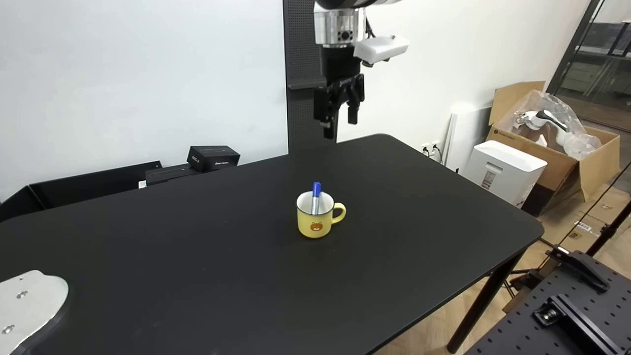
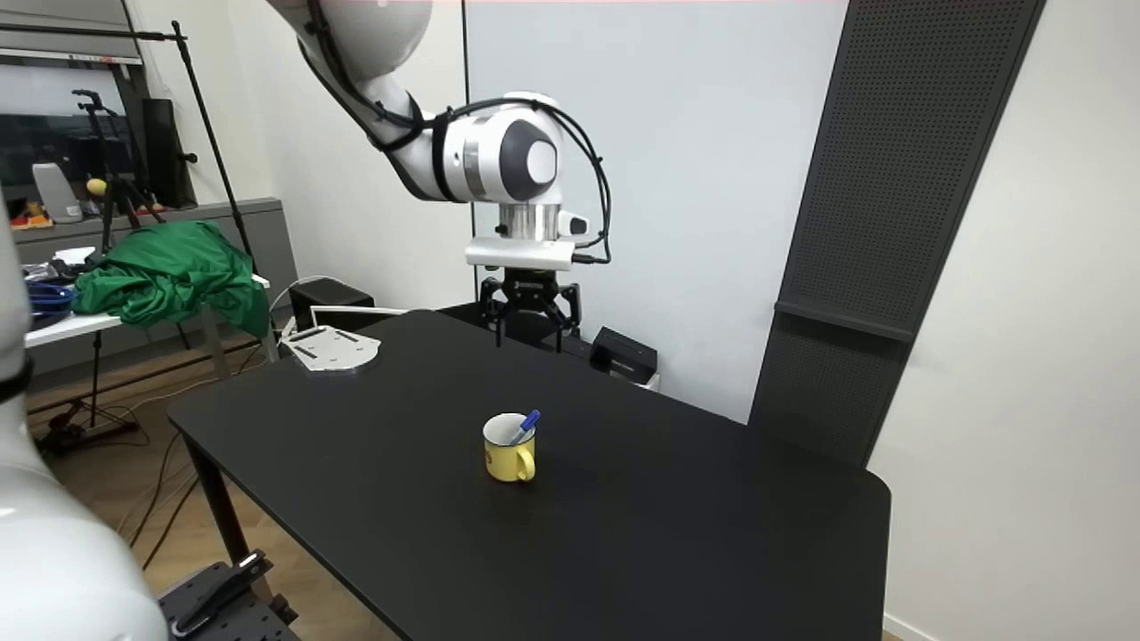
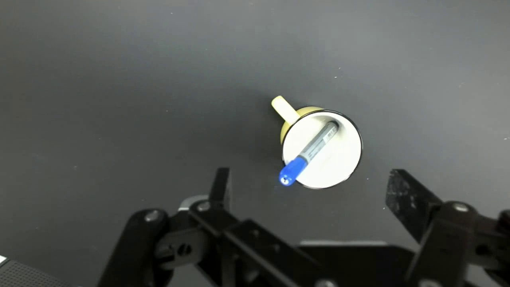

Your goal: Remove the marker from the yellow cup and put it on the table

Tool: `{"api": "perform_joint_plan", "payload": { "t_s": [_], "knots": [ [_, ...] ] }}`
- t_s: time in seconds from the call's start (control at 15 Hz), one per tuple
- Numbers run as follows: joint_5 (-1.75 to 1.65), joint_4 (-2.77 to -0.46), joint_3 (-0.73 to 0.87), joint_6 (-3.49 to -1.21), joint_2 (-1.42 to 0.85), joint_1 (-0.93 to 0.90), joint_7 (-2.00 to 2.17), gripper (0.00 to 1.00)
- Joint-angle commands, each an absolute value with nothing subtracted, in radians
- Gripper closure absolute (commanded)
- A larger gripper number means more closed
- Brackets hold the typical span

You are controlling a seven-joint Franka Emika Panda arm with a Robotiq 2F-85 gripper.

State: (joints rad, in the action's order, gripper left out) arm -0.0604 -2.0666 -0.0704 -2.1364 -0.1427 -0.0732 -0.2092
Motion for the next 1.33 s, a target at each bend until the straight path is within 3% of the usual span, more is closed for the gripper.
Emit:
{"api": "perform_joint_plan", "payload": {
  "t_s": [0.0,0.2,0.67,1.27],
  "knots": [
    [-0.061,-2.065,-0.081,-2.143,-0.164,-0.077,-0.205,0.00],
    [-0.062,-2.058,-0.085,-2.149,-0.189,-0.080,-0.202,0.00],
    [-0.078,-2.097,-0.082,-2.397,-0.237,-0.080,-0.160,0.00],
    [-0.034,-2.095,-0.091,-2.380,-0.329,-0.072,-0.204,0.00]
  ]
}}
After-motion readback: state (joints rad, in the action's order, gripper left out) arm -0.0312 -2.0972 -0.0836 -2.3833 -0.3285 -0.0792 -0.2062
